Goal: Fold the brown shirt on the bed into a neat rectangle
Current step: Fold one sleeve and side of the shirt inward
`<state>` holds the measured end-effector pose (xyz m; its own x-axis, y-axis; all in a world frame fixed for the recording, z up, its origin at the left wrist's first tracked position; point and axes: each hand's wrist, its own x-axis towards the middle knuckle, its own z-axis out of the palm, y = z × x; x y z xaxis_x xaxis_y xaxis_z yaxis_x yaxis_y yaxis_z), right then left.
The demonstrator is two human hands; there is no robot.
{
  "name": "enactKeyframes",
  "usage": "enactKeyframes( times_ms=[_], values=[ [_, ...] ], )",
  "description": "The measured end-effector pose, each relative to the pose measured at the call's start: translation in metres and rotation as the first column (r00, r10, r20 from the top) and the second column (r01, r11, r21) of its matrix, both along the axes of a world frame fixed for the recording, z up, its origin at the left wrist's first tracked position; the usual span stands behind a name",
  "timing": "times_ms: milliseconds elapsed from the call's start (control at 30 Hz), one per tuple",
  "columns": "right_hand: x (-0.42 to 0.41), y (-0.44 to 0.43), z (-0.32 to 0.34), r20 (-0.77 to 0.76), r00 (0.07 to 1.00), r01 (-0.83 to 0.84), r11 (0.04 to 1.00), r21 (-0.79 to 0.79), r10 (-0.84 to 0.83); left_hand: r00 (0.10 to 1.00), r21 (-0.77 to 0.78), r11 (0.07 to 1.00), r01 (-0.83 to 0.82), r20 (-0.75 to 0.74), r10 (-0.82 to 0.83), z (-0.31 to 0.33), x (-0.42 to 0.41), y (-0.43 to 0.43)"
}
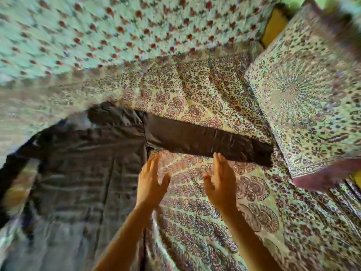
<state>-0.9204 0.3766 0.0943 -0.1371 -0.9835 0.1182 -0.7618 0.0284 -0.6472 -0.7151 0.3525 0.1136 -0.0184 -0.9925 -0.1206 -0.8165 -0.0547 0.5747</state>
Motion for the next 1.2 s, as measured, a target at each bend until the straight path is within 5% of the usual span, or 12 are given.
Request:
enactKeyframes(
  times_ms=[267,667,1200],
  values=[
    [0.129,0.08,0.084,-0.093,0.956,-0.287,0.95,-0.123,0.277,0.972,-0.297,0.928,-0.225,-0.006,0.234,0.106,0.121,0.126],
    [0.378,0.198,0.158,-0.136,0.837,-0.545,0.781,-0.307,0.53,0.833,-0.383,0.766,-0.516,-0.014,0.553,0.165,0.334,0.311],
    [0.595,0.152,0.121,-0.037,0.789,-0.6,0.756,-0.263,0.613,0.78,-0.31,0.763,-0.567,0.096,0.618,0.147,0.545,0.287]
  ],
)
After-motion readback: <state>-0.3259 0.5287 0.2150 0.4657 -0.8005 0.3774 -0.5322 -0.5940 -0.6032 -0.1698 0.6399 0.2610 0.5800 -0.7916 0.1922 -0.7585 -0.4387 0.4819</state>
